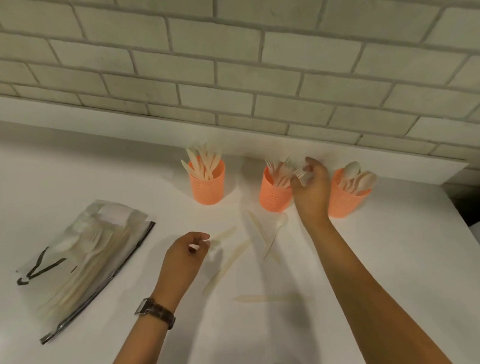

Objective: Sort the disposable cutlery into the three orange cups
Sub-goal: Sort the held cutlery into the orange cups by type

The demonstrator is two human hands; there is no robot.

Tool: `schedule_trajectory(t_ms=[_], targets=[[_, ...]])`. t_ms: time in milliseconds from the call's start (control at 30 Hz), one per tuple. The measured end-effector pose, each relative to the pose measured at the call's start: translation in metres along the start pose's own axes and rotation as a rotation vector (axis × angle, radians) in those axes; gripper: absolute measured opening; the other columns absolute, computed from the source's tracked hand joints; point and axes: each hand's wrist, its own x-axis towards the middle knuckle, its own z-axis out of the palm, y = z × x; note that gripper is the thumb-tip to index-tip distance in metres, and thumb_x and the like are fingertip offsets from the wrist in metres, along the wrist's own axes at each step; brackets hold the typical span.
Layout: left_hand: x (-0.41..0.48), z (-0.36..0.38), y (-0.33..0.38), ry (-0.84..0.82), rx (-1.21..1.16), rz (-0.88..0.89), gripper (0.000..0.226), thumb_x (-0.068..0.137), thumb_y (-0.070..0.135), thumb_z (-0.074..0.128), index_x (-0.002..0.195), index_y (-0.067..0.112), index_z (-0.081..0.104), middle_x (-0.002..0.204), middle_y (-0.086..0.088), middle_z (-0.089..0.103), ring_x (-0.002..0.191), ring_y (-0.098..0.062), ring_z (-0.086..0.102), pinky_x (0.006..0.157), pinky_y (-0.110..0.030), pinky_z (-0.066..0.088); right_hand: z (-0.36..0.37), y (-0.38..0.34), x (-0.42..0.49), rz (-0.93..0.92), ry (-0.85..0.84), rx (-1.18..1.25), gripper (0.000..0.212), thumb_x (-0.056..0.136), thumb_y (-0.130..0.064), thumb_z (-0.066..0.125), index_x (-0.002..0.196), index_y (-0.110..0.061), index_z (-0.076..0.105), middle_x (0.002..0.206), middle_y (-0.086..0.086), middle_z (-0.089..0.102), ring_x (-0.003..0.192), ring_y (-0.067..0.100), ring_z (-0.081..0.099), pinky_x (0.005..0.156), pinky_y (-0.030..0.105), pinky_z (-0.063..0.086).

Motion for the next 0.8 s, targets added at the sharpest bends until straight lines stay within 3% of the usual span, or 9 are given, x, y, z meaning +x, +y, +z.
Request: schedule_trajectory(t_ms=[100, 200, 300, 467, 633, 733, 800], targets=[[-0.002, 0.013, -0.021, -0.019, 0.244, -0.024, 0.054, 0.072, 0.039, 0.074, 0.12, 0.021, 0.056, 0.125, -0.007, 0.053, 0.11, -0.024, 0.051, 0.095, -0.035, 0.043, -0.022, 0.015, -0.049, -0.008, -0.095, -0.037, 0.033, 0.08, -0.006, 0.067, 0.111, -0.013, 0.06, 0.098, -0.003, 0.056, 0.087, 0.015, 0.052, 0.074, 0.025, 0.042], [-0.008, 0.029, -0.029, -0.008, 0.407, 0.05, 0.083, 0.063, 0.052, 0.076, 0.133, 0.02, 0.044, 0.135, -0.006, 0.045, 0.125, -0.027, 0.041, 0.104, -0.041, 0.033, -0.036, 0.042, -0.099, 0.008, -0.243, -0.16, 0.024, 0.079, -0.009, 0.07, 0.102, -0.015, 0.065, 0.099, -0.001, 0.062, 0.082, 0.013, 0.053, 0.075, 0.026, 0.045], [-0.008, 0.039, -0.034, 0.031, 0.537, 0.116, 0.092, 0.06, 0.056, 0.075, 0.137, 0.021, 0.039, 0.14, -0.004, 0.042, 0.132, -0.025, 0.035, 0.108, -0.045, 0.021, -0.044, 0.064, -0.138, 0.059, -0.357, -0.224, 0.019, 0.078, -0.01, 0.07, 0.096, -0.015, 0.067, 0.099, 0.0, 0.065, 0.083, 0.012, 0.055, 0.078, 0.028, 0.048], [0.0, 0.041, -0.035, -0.012, 0.644, 0.127, 0.087, 0.071, 0.055, 0.067, 0.142, 0.021, 0.031, 0.139, 0.001, 0.042, 0.133, -0.019, 0.033, 0.11, -0.043, 0.01, -0.041, 0.076, -0.163, 0.108, -0.421, -0.266, 0.018, 0.082, -0.017, 0.067, 0.1, -0.018, 0.067, 0.096, -0.011, 0.059, 0.089, 0.01, 0.055, 0.083, 0.029, 0.05], [0.002, 0.041, -0.032, -0.043, 0.683, 0.174, 0.038, 0.085, 0.041, 0.059, 0.12, 0.025, 0.056, 0.115, 0.004, 0.062, 0.113, -0.019, 0.051, 0.095, -0.033, 0.026, -0.028, 0.073, -0.153, 0.108, -0.397, -0.275, 0.018, 0.083, -0.017, 0.066, 0.1, -0.016, 0.068, 0.099, -0.007, 0.063, 0.094, 0.013, 0.059, 0.084, 0.031, 0.051], [0.002, 0.044, -0.028, -0.085, 0.802, 0.142, 0.027, 0.091, 0.035, 0.05, 0.114, 0.023, 0.058, 0.11, 0.002, 0.062, 0.106, -0.02, 0.054, 0.086, -0.029, 0.033, -0.021, 0.071, -0.142, 0.128, -0.377, -0.313, 0.017, 0.084, -0.017, 0.065, 0.1, -0.014, 0.068, 0.103, -0.002, 0.065, 0.095, 0.016, 0.061, 0.084, 0.032, 0.051], [0.0, 0.046, -0.027, -0.071, 0.9, 0.141, 0.024, 0.088, 0.032, 0.057, 0.105, 0.016, 0.061, 0.1, -0.003, 0.063, 0.093, -0.021, 0.059, 0.073, -0.026, 0.04, -0.016, 0.068, -0.132, 0.131, -0.367, -0.341, 0.018, 0.085, -0.018, 0.065, 0.102, -0.013, 0.068, 0.105, 0.0, 0.066, 0.095, 0.018, 0.062, 0.083, 0.031, 0.051]])
